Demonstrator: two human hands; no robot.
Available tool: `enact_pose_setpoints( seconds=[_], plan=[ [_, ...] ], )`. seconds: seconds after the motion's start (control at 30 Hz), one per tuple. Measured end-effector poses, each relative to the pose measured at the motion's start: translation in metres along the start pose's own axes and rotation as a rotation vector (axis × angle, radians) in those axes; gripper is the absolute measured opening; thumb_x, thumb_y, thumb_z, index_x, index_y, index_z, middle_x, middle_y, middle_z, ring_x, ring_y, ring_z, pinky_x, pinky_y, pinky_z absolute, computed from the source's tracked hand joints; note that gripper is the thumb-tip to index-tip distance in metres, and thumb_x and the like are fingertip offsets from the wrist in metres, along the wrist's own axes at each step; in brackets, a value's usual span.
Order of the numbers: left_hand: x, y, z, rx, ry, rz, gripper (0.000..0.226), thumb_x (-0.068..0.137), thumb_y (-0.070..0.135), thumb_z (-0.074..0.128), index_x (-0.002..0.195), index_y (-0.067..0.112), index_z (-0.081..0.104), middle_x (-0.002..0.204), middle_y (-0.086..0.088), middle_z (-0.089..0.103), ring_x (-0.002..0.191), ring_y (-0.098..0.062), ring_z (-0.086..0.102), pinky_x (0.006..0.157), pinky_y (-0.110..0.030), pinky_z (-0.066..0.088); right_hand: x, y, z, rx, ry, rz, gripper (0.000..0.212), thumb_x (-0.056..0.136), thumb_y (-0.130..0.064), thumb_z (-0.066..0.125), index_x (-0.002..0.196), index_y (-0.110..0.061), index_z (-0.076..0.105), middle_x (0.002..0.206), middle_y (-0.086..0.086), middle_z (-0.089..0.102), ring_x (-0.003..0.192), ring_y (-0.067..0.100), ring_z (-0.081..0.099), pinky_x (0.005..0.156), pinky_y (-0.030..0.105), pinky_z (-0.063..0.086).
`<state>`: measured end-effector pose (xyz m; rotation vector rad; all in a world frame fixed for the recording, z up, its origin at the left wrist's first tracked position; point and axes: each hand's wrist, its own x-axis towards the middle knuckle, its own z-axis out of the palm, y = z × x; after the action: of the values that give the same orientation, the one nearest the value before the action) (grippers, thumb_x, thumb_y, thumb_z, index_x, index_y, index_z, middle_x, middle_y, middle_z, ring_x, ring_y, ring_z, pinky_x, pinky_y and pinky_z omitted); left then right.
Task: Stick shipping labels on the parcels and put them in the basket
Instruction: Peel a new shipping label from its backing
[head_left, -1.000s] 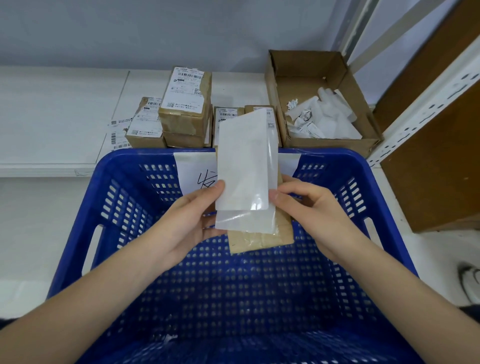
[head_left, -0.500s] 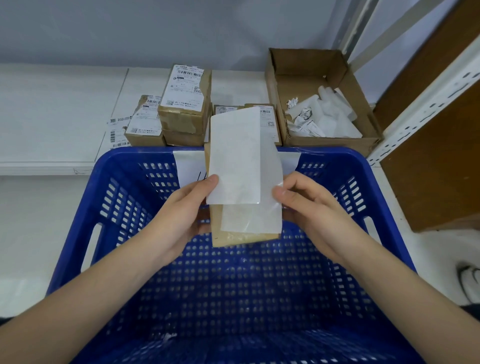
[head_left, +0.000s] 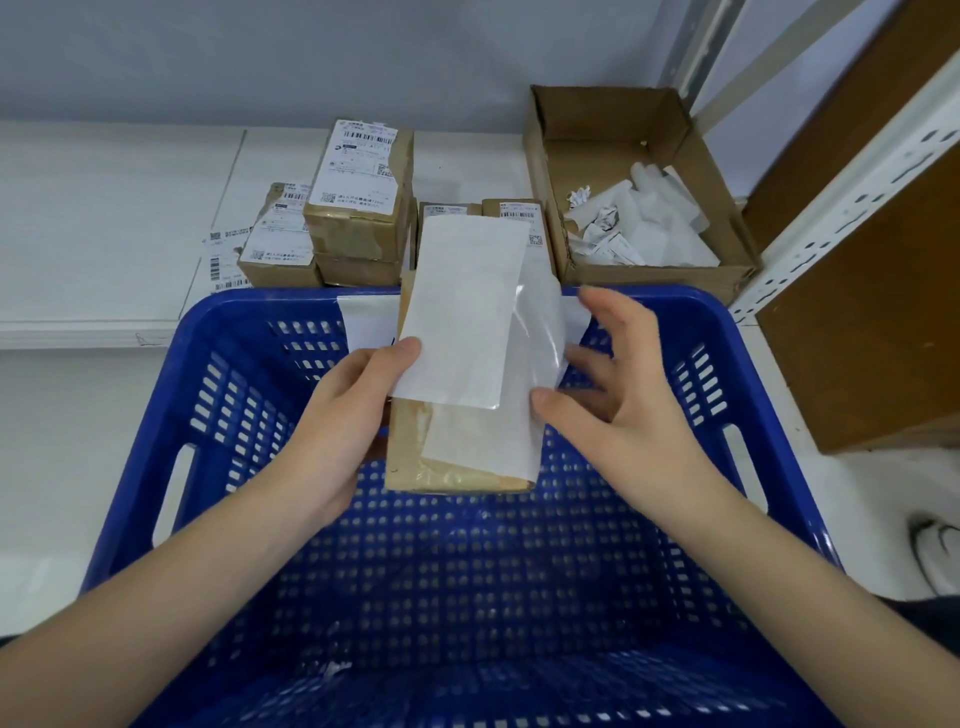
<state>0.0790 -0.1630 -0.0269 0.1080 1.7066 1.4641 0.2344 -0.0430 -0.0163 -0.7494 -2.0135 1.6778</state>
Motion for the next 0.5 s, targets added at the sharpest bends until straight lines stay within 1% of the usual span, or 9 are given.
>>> enact_pose_setpoints(
  seconds=[0.07, 0.13, 0.2, 0.23, 0.3, 0.33, 0.4, 0.43, 0.5],
  plan=[
    [0.0, 0.0, 0.001, 0.004, 0.008, 0.006, 0.025, 0.092, 0.042, 0.054, 0.105, 0.022, 0.062, 0.099, 0.001, 0.071, 0.09, -0.019, 0.068, 0.069, -0.031, 0.052, 0.001, 0.001, -0.003, -0.103, -0.021, -0.077, 0.061, 0.086, -0.006, 0.065, 0.136, -0.029, 0.04, 0.146, -0.023, 0.032, 0.133, -0.002, 0.037, 0.098, 0.02, 0.046],
    [0.001, 0.0, 0.001, 0.015, 0.015, 0.014, 0.027, 0.092, 0.042, 0.054, 0.107, 0.021, 0.061, 0.101, 0.0, 0.07, 0.092, -0.019, 0.067, 0.07, -0.031, 0.052, 0.001, 0.0, -0.004, -0.136, -0.039, -0.094, 0.05, 0.087, -0.006, 0.063, 0.131, -0.027, 0.051, 0.146, -0.022, 0.035, 0.132, -0.008, 0.035, 0.102, 0.02, 0.043],
    [0.002, -0.002, 0.001, 0.022, 0.028, 0.019, 0.029, 0.091, 0.043, 0.055, 0.109, 0.02, 0.061, 0.103, 0.0, 0.07, 0.093, -0.019, 0.067, 0.072, -0.032, 0.052, -0.001, -0.001, -0.001, -0.144, -0.056, -0.082, 0.043, 0.088, -0.012, 0.062, 0.127, -0.029, 0.054, 0.141, -0.027, 0.037, 0.13, -0.011, 0.036, 0.104, 0.021, 0.041],
    [0.002, -0.003, 0.001, 0.023, 0.037, 0.02, 0.03, 0.091, 0.042, 0.055, 0.109, 0.019, 0.061, 0.103, 0.0, 0.07, 0.093, -0.019, 0.067, 0.073, -0.032, 0.052, -0.002, -0.001, 0.0, -0.158, -0.063, -0.069, 0.044, 0.087, -0.019, 0.063, 0.128, -0.03, 0.052, 0.138, -0.031, 0.036, 0.129, -0.013, 0.035, 0.104, 0.02, 0.04],
    [0.002, -0.005, 0.002, 0.024, 0.052, 0.026, 0.03, 0.091, 0.042, 0.056, 0.108, 0.018, 0.061, 0.102, 0.0, 0.07, 0.093, -0.018, 0.067, 0.075, -0.032, 0.052, -0.004, -0.001, 0.002, -0.23, -0.082, -0.055, 0.055, 0.08, -0.037, 0.065, 0.132, -0.034, 0.047, 0.131, -0.039, 0.031, 0.125, -0.021, 0.032, 0.104, 0.013, 0.037],
    [0.002, -0.006, 0.002, 0.03, 0.058, 0.033, 0.03, 0.091, 0.042, 0.056, 0.108, 0.017, 0.06, 0.102, 0.0, 0.07, 0.093, -0.018, 0.067, 0.074, -0.032, 0.051, -0.004, -0.001, 0.002, -0.287, -0.091, -0.063, 0.06, 0.077, -0.04, 0.066, 0.133, -0.035, 0.044, 0.13, -0.041, 0.028, 0.12, -0.027, 0.031, 0.103, 0.008, 0.034],
    [0.002, -0.007, 0.002, 0.05, 0.07, 0.056, 0.033, 0.091, 0.042, 0.056, 0.108, 0.015, 0.06, 0.1, 0.0, 0.069, 0.089, -0.017, 0.066, 0.069, -0.029, 0.049, -0.004, 0.001, 0.003, -0.388, -0.078, -0.091, 0.065, 0.079, -0.035, 0.071, 0.137, -0.032, 0.043, 0.129, -0.04, 0.027, 0.114, -0.032, 0.029, 0.101, 0.001, 0.028],
    [0.002, -0.008, 0.002, 0.056, 0.076, 0.065, 0.034, 0.091, 0.042, 0.056, 0.109, 0.014, 0.06, 0.1, 0.0, 0.069, 0.087, -0.016, 0.066, 0.067, -0.028, 0.048, -0.005, 0.003, 0.004, -0.405, -0.054, -0.098, 0.065, 0.079, -0.032, 0.073, 0.138, -0.028, 0.045, 0.13, -0.037, 0.03, 0.115, -0.03, 0.031, 0.101, 0.001, 0.028],
    [0.003, -0.008, 0.002, 0.065, 0.082, 0.068, 0.036, 0.092, 0.042, 0.056, 0.112, 0.012, 0.058, 0.101, -0.001, 0.069, 0.085, -0.016, 0.066, 0.063, -0.027, 0.049, -0.006, 0.005, 0.006, -0.415, 0.007, -0.115, 0.059, 0.079, -0.029, 0.074, 0.134, -0.023, 0.052, 0.132, -0.025, 0.041, 0.12, -0.016, 0.041, 0.103, 0.007, 0.033]
  ],
)
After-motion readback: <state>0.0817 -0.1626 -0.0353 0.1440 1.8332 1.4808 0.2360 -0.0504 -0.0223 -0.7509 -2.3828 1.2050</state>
